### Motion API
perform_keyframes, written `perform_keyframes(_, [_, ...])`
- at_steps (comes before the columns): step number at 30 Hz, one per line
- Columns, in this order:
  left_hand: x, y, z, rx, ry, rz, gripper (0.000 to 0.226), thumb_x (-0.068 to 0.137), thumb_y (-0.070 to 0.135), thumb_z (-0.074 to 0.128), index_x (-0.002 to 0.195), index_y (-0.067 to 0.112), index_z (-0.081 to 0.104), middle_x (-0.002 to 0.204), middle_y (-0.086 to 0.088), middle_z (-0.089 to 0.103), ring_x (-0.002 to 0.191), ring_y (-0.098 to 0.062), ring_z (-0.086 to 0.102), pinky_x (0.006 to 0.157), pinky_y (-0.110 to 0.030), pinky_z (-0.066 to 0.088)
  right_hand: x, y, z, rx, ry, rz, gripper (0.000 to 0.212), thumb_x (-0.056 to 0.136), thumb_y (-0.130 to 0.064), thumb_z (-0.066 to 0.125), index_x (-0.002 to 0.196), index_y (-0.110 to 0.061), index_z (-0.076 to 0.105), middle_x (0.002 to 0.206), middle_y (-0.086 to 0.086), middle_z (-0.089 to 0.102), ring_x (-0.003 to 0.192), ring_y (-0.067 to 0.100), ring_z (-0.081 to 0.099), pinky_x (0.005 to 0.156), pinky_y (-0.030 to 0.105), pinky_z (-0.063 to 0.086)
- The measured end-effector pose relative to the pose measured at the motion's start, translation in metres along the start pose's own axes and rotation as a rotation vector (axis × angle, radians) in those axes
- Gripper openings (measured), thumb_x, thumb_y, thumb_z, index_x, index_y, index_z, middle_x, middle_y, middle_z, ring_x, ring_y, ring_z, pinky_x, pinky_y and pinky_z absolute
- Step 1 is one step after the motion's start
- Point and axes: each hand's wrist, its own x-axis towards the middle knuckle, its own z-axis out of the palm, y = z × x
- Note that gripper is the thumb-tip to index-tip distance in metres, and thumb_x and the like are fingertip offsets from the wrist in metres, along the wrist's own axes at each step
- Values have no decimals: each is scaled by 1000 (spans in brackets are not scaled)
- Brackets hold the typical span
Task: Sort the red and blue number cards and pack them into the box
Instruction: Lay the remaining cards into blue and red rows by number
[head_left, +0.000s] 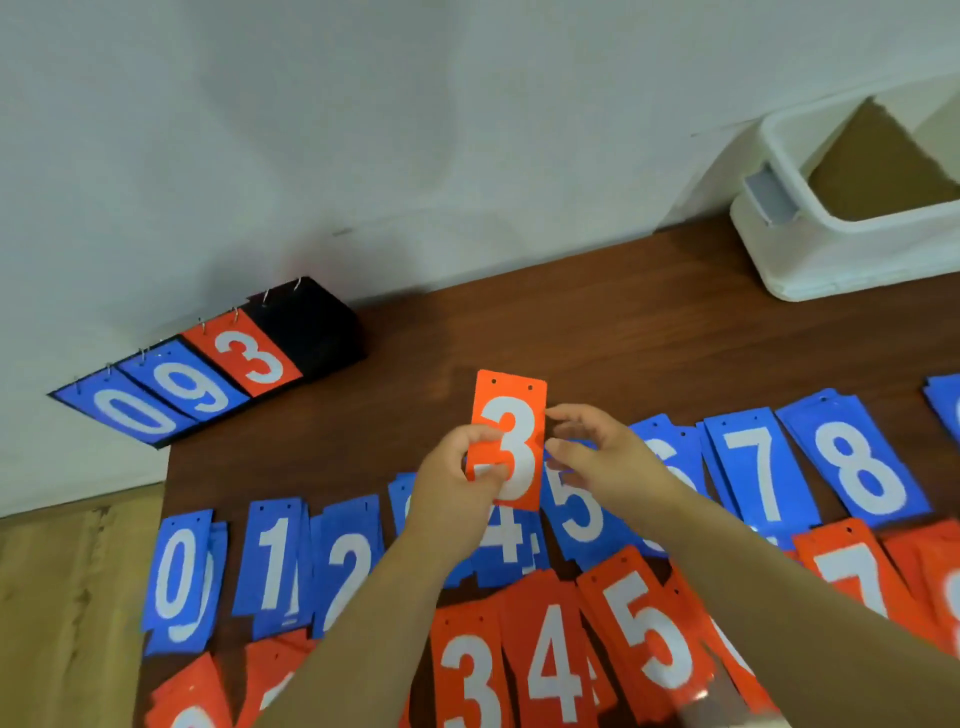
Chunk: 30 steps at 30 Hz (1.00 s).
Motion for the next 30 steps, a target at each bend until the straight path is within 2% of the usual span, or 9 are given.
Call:
perform_keyframes(3, [-49, -23, -12, -51, -13, -14, 29, 92, 18, 72, 109, 41, 65, 116, 20, 63, 104, -1, 63, 79, -18, 57, -32, 6, 28, 92, -13, 10, 27, 97, -13, 66, 118, -28, 65, 104, 6, 71, 95, 19, 73, 87, 41, 62])
perform_keyframes(6, [-83, -44, -24, -59, -54, -23, 29, 90, 17, 75, 103, 41, 68, 109, 20, 67, 96, 2, 65, 74, -14, 54, -62, 23, 55, -10, -11, -32, 26, 94, -9, 69, 110, -30, 68, 86, -1, 64, 80, 17, 69, 77, 36, 63])
perform_keyframes(9, [-109, -71, -38, 24, -112, -6, 31, 92, 15, 71, 106, 43, 66, 108, 22, 66, 95, 3, 62, 69, -7, 50, -86, 45, 78, -227, 20, -63, 27, 93, -16, 71, 108, -39, 67, 94, -7, 67, 86, 12, 67, 71, 23, 58])
perform_keyframes(11, [-125, -95, -43, 107, -155, -4, 37, 92, 12, 67, 107, 45, 63, 110, 22, 65, 95, -1, 62, 70, -7, 50, -102, 59, 95, -316, 32, -74, 28, 92, -17, 72, 109, -38, 66, 95, -10, 66, 88, 7, 65, 67, 13, 52])
perform_keyframes(13, [-140, -122, -43, 195, -188, -1, 38, 91, 10, 66, 109, 43, 62, 115, 20, 64, 96, -2, 62, 70, -7, 47, -115, 77, 112, -385, 20, -77, 29, 91, -14, 73, 109, -35, 65, 91, -14, 63, 82, 6, 61, 64, 10, 48])
perform_keyframes(17, [-163, -161, -40, 377, -221, 67, 38, 93, 15, 64, 125, 35, 60, 124, 14, 64, 106, -5, 59, 79, -10, 42, -130, 118, 136, -558, 60, -80, 33, 88, -14, 74, 111, -35, 63, 101, -17, 62, 85, -1, 57, 76, 7, 45])
perform_keyframes(22, [-171, -184, -49, 483, -267, 94, 36, 98, 24, 61, 133, 31, 57, 125, 7, 62, 107, -12, 59, 84, -25, 52, -131, 130, 147, -706, 104, -58, 28, 88, -26, 74, 112, -32, 62, 105, -11, 64, 92, 9, 61, 73, 19, 48])
perform_keyframes(26, [-172, -192, -50, 520, -288, 70, 35, 99, 27, 62, 134, 28, 57, 129, 7, 63, 113, -13, 60, 90, -27, 54, -127, 133, 155, -786, 110, -75, 25, 90, -26, 73, 112, -28, 61, 102, -9, 65, 92, 12, 62, 72, 20, 49])
perform_keyframes(30, [-173, -193, -51, 416, -232, -11, 31, 98, 27, 64, 128, 32, 59, 125, 10, 63, 108, -9, 58, 81, -19, 50, -126, 137, 157, -842, 102, -67, 18, 91, -28, 71, 104, -26, 58, 96, -8, 64, 87, 12, 62, 70, 22, 53])
